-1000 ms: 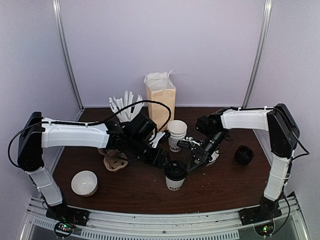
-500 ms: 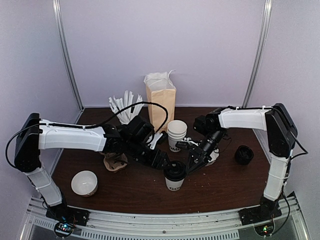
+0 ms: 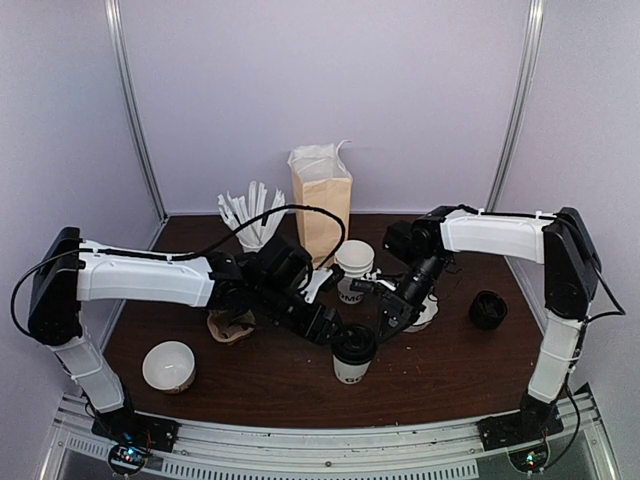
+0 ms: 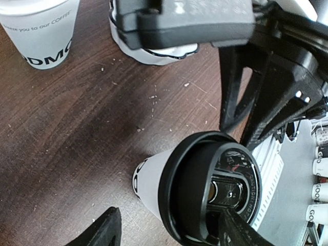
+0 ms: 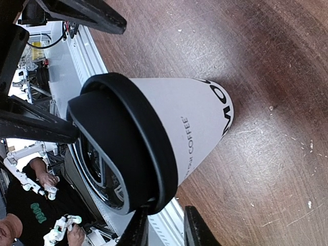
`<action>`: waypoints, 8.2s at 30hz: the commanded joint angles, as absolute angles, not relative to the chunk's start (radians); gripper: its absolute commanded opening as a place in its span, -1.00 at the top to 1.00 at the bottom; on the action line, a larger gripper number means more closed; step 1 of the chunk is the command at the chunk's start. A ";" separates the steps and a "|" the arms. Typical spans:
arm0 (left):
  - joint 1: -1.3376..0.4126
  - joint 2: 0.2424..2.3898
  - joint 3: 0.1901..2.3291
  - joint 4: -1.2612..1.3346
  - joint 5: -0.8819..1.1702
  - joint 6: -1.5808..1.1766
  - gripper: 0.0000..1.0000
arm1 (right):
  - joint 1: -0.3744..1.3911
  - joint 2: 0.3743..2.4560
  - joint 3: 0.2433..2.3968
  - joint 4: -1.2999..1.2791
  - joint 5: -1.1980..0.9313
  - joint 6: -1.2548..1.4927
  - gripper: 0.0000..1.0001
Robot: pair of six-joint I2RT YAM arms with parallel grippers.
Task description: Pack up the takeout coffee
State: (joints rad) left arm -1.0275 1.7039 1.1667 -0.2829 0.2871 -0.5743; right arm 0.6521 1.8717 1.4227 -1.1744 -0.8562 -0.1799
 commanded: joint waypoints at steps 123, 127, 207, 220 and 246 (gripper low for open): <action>-1.024 1.659 1.291 -0.250 0.222 -0.341 -0.41 | 0.595 1.799 1.466 -1.203 -0.968 -0.417 0.03; -1.025 1.644 1.303 -0.256 0.222 -0.347 -0.41 | 0.594 1.787 1.482 -1.232 -0.919 -0.449 -0.01; -0.997 1.592 1.000 -0.125 0.274 -0.711 -0.42 | 0.847 1.722 1.506 -1.074 -0.454 -0.737 -0.45; -0.988 1.579 0.965 -0.119 0.276 -0.721 -0.41 | 0.905 1.737 1.517 -1.087 -0.419 -0.775 -0.50; -0.989 1.736 1.024 -0.413 0.162 -0.670 -0.32 | 0.917 1.791 1.355 -0.970 -0.378 -0.698 -0.38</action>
